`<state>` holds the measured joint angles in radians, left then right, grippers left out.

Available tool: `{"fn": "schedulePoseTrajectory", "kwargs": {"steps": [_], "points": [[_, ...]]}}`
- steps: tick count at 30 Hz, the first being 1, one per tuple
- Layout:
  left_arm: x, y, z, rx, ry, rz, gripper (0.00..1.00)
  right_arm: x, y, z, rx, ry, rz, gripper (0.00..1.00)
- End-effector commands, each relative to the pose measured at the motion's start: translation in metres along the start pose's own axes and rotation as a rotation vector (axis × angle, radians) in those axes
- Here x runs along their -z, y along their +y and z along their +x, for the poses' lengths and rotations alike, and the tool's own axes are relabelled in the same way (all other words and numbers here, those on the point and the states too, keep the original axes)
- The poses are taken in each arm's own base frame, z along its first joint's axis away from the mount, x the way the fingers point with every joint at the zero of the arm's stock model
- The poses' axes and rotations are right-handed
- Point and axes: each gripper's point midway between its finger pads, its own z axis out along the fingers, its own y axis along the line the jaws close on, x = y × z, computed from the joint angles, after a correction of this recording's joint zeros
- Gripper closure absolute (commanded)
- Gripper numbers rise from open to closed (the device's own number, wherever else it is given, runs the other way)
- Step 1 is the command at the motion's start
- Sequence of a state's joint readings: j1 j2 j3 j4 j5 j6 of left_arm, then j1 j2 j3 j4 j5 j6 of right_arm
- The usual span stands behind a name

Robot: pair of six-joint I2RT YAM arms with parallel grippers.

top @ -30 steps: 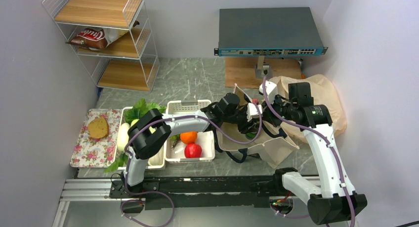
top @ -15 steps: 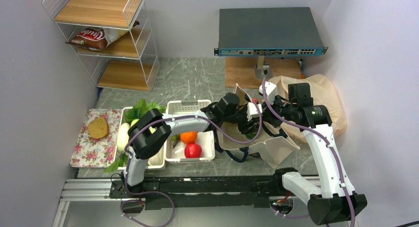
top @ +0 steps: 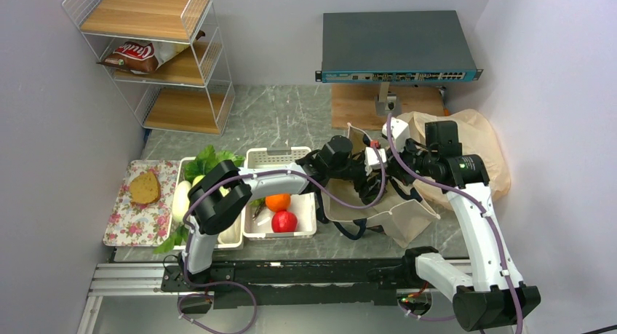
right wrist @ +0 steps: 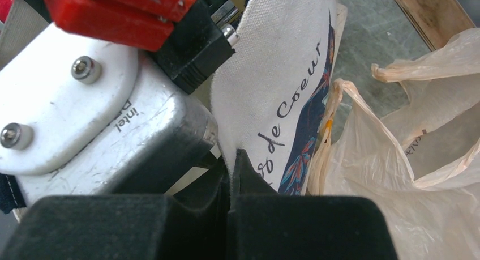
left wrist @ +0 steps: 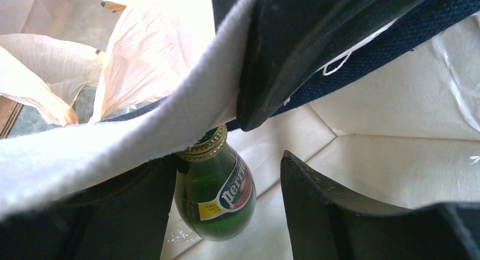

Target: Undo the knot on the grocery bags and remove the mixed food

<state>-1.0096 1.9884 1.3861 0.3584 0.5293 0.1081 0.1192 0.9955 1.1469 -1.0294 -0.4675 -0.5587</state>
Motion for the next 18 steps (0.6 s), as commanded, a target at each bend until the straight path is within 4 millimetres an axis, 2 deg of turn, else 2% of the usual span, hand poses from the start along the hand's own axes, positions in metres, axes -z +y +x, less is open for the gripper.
{"fn": "schedulePoseTrajectory", "kwargs": {"steps": [1, 10, 13, 18], "points": [[0.000, -0.001, -0.076, -0.075, -0.202, -0.015, 0.31, 0.004, 0.008, 0.002, -0.004, 0.019, -0.030, 1.00], [-0.013, 0.004, -0.074, -0.013, -0.196, -0.052, 0.32, 0.007, 0.010, -0.003, -0.011, 0.003, -0.033, 1.00], [-0.015, 0.013, -0.069, -0.004, -0.188, -0.099, 0.33, 0.006, 0.011, -0.002, -0.018, 0.001, -0.037, 1.00], [-0.019, 0.030, -0.073, 0.080, -0.210, -0.190, 0.35, 0.008, 0.013, -0.004, -0.027, -0.005, -0.041, 1.00]]}}
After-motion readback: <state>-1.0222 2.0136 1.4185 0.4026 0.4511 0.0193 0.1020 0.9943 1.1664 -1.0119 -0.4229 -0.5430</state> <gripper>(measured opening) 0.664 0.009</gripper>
